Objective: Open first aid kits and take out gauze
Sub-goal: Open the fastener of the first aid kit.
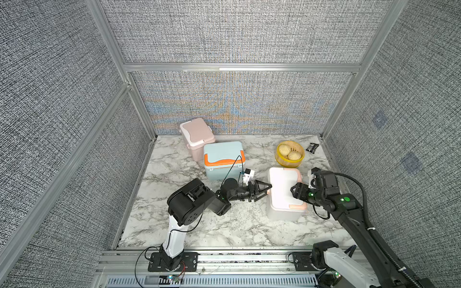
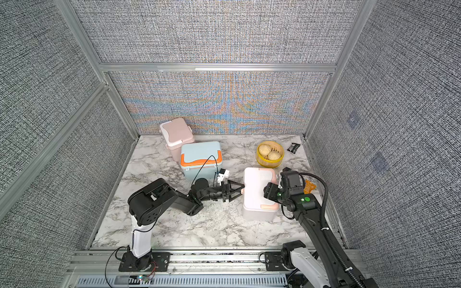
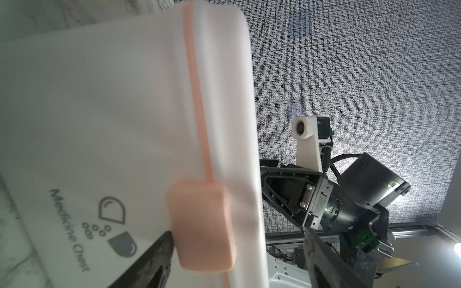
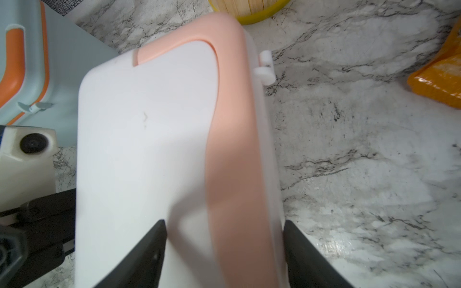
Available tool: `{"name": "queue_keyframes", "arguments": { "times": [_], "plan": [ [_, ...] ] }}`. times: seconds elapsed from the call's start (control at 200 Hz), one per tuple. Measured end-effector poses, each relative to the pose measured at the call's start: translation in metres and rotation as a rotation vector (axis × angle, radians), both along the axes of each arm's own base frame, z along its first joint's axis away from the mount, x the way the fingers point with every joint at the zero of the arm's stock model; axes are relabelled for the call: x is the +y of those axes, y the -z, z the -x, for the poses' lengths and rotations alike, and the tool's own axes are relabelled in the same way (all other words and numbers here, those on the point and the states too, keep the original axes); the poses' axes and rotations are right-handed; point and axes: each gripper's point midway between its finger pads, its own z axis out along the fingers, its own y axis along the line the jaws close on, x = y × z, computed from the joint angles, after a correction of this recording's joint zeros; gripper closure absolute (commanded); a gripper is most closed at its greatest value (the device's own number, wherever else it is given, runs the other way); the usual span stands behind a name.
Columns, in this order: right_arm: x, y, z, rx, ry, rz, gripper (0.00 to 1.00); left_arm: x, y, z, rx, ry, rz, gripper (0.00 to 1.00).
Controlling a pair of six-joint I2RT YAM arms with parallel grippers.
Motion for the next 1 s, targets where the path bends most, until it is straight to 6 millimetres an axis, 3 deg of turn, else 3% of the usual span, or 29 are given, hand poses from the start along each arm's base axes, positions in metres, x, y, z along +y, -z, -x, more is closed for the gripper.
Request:
{"name": "queue_keyframes", "arguments": {
  "times": [0.345, 1.001],
  "plan": [
    [0.003, -0.005, -0.025, -0.075, -0.020, 0.030, 0.46, 0.009, -0.005, 0.008, 0.047, 0.004, -0.036, 0.23],
    [0.025, -0.004, -0.027, -0.075, -0.080, 0.010, 0.48, 0.038, -0.007, 0.015, 0.088, -0.016, -0.057, 0.25]
  ]
}}
